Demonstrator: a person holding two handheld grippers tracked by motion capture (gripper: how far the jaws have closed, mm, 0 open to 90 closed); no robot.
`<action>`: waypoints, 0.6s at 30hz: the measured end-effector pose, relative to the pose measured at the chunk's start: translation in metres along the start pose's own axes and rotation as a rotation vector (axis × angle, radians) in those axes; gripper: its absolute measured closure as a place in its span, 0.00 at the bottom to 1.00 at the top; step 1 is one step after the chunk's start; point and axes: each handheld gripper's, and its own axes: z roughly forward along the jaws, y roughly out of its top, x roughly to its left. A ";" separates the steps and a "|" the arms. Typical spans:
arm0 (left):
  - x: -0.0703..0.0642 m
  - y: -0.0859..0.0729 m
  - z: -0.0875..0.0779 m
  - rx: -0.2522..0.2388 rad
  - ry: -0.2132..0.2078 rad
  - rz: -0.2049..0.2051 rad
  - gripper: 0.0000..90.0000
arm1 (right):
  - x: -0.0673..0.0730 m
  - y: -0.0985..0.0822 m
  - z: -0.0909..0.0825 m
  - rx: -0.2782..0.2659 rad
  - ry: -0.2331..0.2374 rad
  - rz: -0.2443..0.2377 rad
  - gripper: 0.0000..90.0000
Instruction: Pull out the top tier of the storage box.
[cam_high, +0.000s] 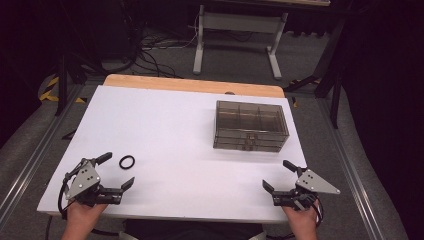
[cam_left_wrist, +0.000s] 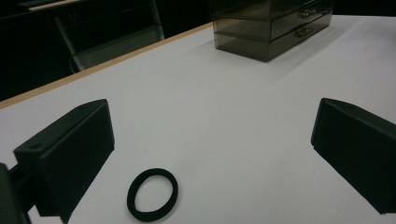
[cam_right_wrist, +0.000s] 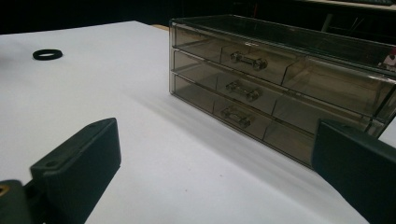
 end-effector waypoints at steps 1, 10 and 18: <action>0.000 0.000 0.000 -0.002 0.003 0.001 0.00 | 0.000 0.000 0.000 -0.002 0.002 0.000 0.03; 0.001 0.000 -0.003 -0.012 0.011 -0.010 0.00 | 0.002 0.000 0.002 -0.001 -0.004 -0.018 0.03; 0.002 0.000 -0.006 -0.025 0.022 -0.014 0.00 | 0.005 0.001 0.003 0.009 -0.007 -0.035 0.03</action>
